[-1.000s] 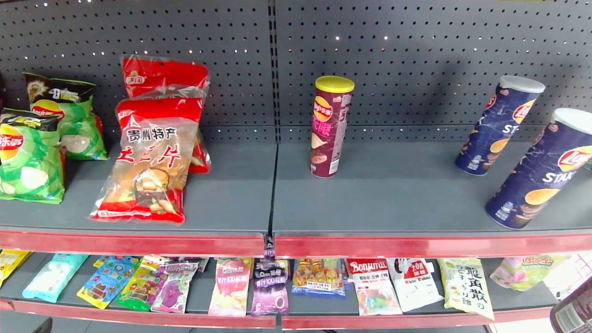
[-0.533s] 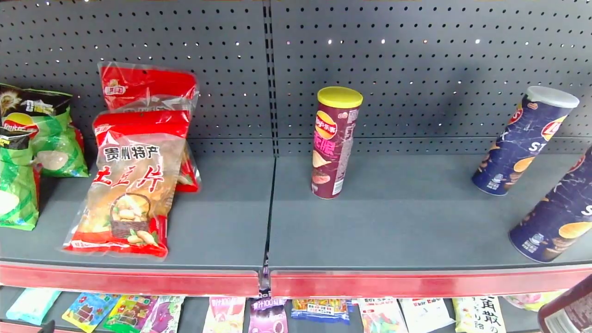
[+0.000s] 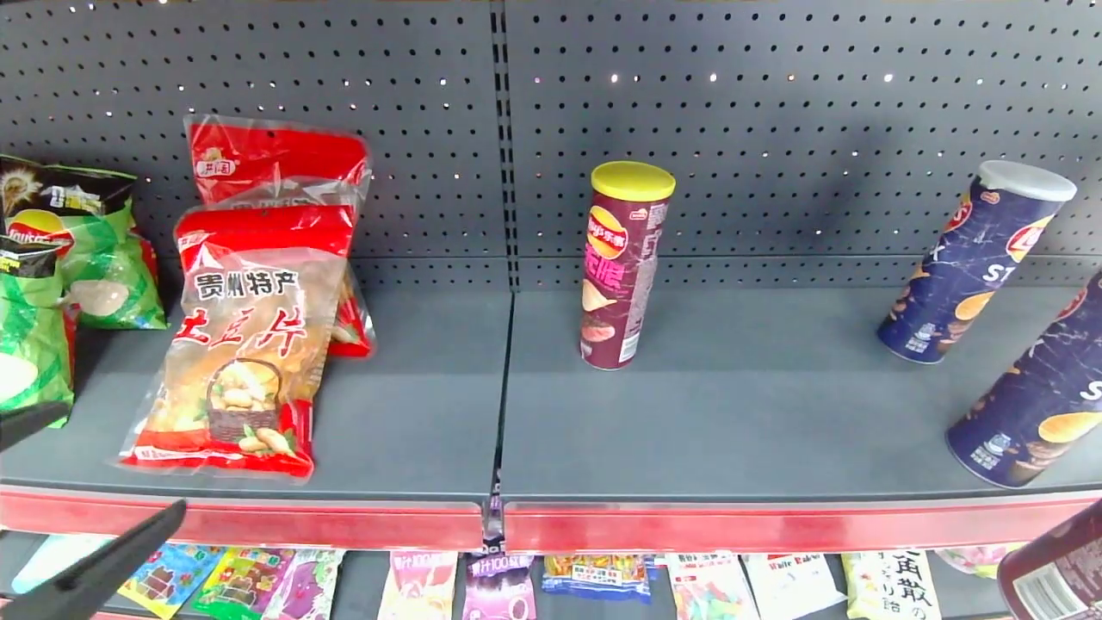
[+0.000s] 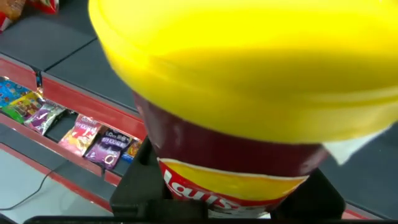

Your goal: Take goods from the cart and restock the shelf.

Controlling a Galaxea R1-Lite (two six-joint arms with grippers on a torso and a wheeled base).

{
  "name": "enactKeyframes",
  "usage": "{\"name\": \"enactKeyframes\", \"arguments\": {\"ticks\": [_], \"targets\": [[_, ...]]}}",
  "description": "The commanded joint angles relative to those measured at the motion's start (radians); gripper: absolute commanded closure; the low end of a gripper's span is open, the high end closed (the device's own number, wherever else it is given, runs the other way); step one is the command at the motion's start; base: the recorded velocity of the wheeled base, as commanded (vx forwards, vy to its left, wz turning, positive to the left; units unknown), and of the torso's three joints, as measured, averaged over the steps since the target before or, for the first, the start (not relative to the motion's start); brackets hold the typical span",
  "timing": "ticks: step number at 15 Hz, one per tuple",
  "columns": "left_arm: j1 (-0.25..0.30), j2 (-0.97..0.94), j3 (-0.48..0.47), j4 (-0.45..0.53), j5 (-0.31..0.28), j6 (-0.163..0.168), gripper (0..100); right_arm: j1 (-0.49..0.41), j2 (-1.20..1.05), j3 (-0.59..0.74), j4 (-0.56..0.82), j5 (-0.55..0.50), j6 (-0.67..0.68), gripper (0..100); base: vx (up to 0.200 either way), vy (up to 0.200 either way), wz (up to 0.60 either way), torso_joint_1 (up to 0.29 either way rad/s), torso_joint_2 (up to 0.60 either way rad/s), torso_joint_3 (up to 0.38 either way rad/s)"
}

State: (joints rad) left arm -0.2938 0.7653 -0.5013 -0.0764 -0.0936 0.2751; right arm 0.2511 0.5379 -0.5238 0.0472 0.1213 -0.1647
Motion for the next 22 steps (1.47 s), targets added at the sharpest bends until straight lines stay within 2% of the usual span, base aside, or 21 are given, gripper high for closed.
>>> {"name": "enactKeyframes", "arguments": {"ticks": [1,2,3,4,7,9,10,11,14,16,19,22], "targets": [[-0.01,0.414,-0.201,-0.157,-0.196,-0.019,0,0.001,0.019,-0.001,0.003,0.0,-0.001,100,0.0,0.0,0.0,0.0,0.0,0.0],[-0.013,0.503,-0.269,-0.166,-0.29,-0.016,0,0.002,0.014,0.004,0.01,0.003,0.001,100,0.0,0.0,0.0,0.0,0.0,0.0],[-0.013,0.549,-0.313,-0.168,-0.33,-0.013,0,0.002,0.013,0.007,0.01,0.005,0.004,100,0.0,0.0,0.0,0.0,0.0,0.0],[-0.013,0.692,-0.457,-0.169,-0.38,-0.004,0,0.004,0.013,0.004,0.008,0.005,0.028,100,0.0,0.0,0.0,0.0,0.0,0.0],[-0.019,0.865,-0.655,-0.169,-0.452,0.01,0,0.002,0.013,-0.007,0.003,0.001,0.033,100,0.0,0.0,0.0,0.0,0.0,0.0],[-0.048,0.914,-0.703,-0.169,-0.462,0.009,0,0.001,0.008,-0.005,0.003,-0.002,0.033,100,0.0,0.0,0.0,0.0,0.0,0.0],[-0.068,0.953,-0.731,-0.169,-0.509,0.009,0,0.001,0.004,-0.005,0.006,-0.003,0.034,100,0.0,0.0,0.0,0.0,0.0,0.0],[-0.074,0.985,-0.747,-0.169,-0.532,0.01,0,-0.001,0.004,-0.004,0.008,-0.003,0.034,100,0.0,0.0,0.0,0.0,0.0,0.0],[-0.1,1.065,-0.821,-0.184,-0.552,0.01,0,-0.003,0.005,-0.005,0.008,-0.005,0.034,100,0.0,0.0,0.0,0.0,0.0,0.0],[-0.108,1.117,-0.876,-0.198,-0.597,0.012,0,-0.003,0.005,-0.004,0.01,-0.005,0.034,100,0.0,0.0,0.0,0.0,0.0,0.0],[-0.134,1.181,-0.961,-0.198,-0.626,0.01,0,-0.003,0.007,-0.004,0.01,-0.005,0.034,100,0.0,0.0,0.0,0.0,0.0,0.0],[-0.154,1.209,-0.987,-0.197,-0.652,0.009,0,-0.003,0.008,-0.004,0.01,-0.005,0.034,100,0.0,0.0,0.0,0.0,0.0,0.0]]}}
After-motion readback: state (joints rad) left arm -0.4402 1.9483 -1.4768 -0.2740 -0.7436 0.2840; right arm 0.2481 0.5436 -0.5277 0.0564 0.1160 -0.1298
